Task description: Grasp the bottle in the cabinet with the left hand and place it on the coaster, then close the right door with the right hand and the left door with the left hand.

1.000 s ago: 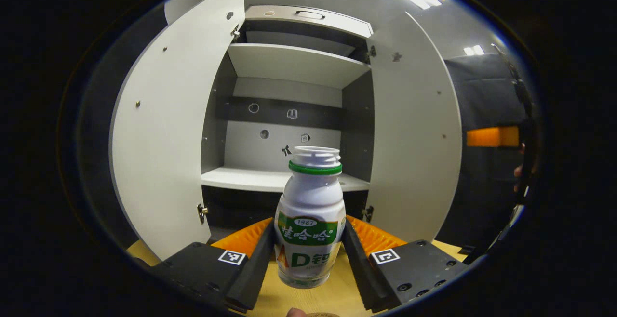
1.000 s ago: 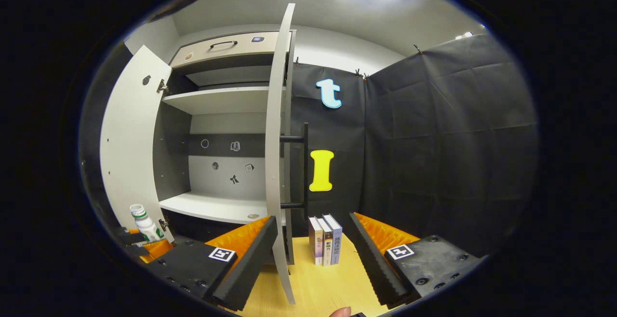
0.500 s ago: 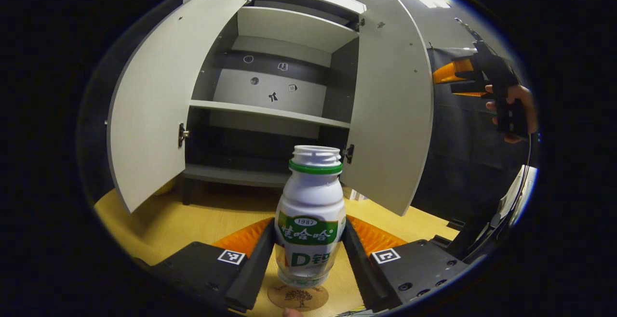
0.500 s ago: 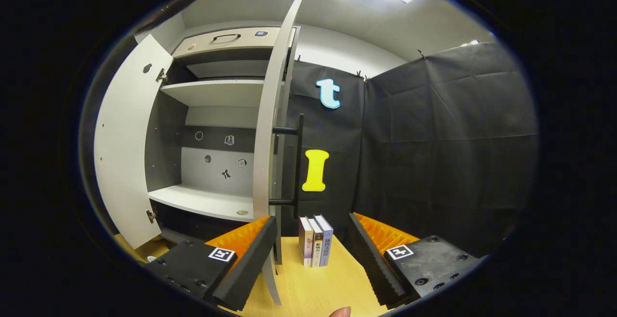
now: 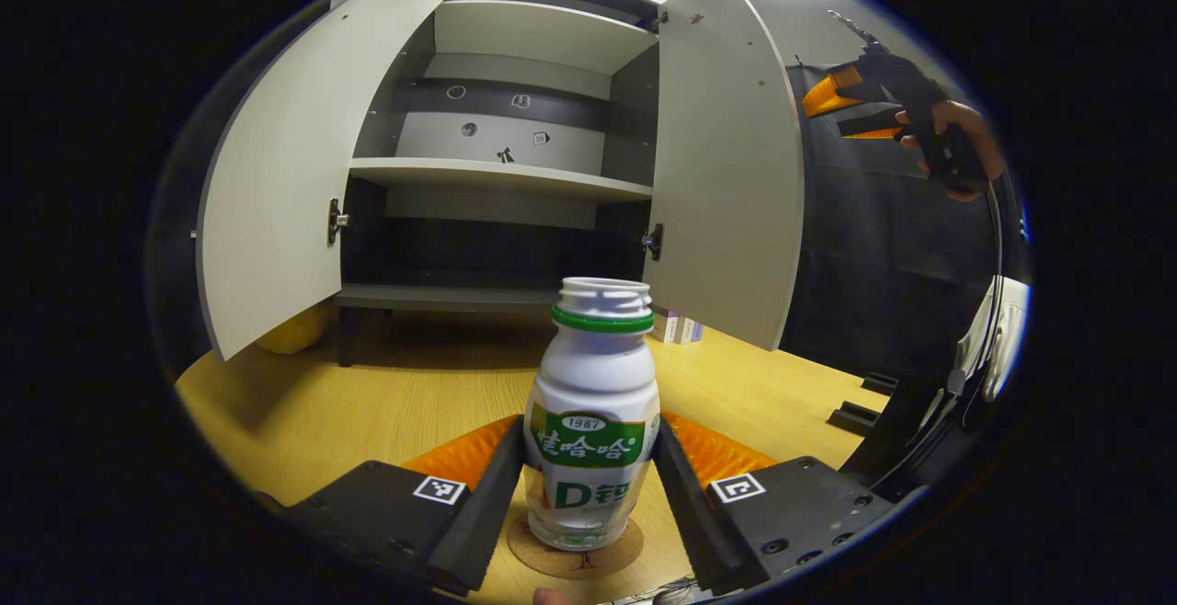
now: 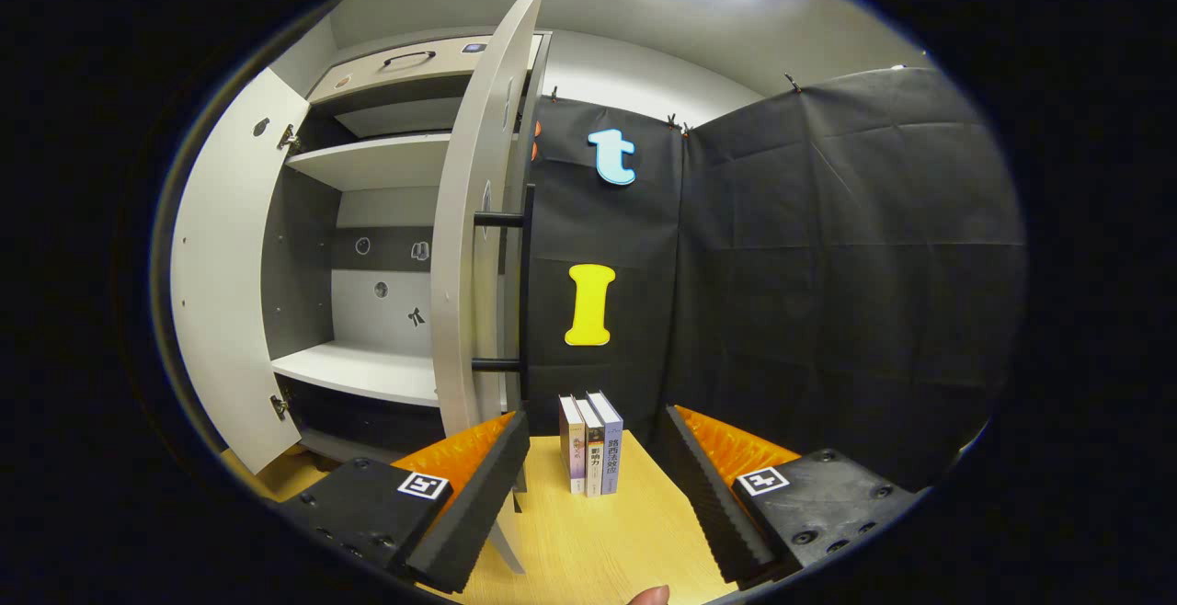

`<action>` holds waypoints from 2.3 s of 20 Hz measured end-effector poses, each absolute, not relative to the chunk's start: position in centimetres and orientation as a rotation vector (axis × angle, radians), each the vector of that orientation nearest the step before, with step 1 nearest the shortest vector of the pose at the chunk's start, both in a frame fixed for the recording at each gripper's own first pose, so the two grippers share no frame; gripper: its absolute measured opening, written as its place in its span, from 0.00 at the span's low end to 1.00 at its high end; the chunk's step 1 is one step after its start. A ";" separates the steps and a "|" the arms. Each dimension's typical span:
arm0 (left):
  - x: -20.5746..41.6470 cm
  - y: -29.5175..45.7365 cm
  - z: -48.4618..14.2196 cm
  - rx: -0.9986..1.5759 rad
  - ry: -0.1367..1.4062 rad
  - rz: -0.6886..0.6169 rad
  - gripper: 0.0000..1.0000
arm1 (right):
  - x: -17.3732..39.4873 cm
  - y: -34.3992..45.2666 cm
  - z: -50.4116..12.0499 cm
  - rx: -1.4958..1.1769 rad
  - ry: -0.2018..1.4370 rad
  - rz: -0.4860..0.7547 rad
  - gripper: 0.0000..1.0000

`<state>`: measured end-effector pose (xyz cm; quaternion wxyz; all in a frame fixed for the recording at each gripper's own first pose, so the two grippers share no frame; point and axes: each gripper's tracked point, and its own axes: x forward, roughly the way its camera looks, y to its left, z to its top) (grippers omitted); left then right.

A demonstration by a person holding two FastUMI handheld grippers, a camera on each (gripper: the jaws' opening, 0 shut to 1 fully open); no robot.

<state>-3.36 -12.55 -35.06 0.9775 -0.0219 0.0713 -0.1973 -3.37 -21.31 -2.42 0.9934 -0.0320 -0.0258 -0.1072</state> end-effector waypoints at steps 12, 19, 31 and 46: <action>-4.6 -12.0 -35.6 -0.051 0.235 -0.409 0.95 | -3.1 -21.7 -2.8 -0.046 -0.007 -0.234 0.98; -8.0 -9.4 -28.3 -0.051 0.238 -0.414 0.95 | -0.1 -24.7 0.6 0.004 -0.013 -0.259 0.97; -4.7 -1.6 -11.7 -0.192 0.120 -0.251 0.95 | 1.4 -20.3 1.6 0.143 -0.017 -0.147 0.98; -6.5 5.3 -5.1 -0.145 0.036 -0.119 0.95 | 5.7 -2.2 1.4 0.121 -0.010 0.097 0.97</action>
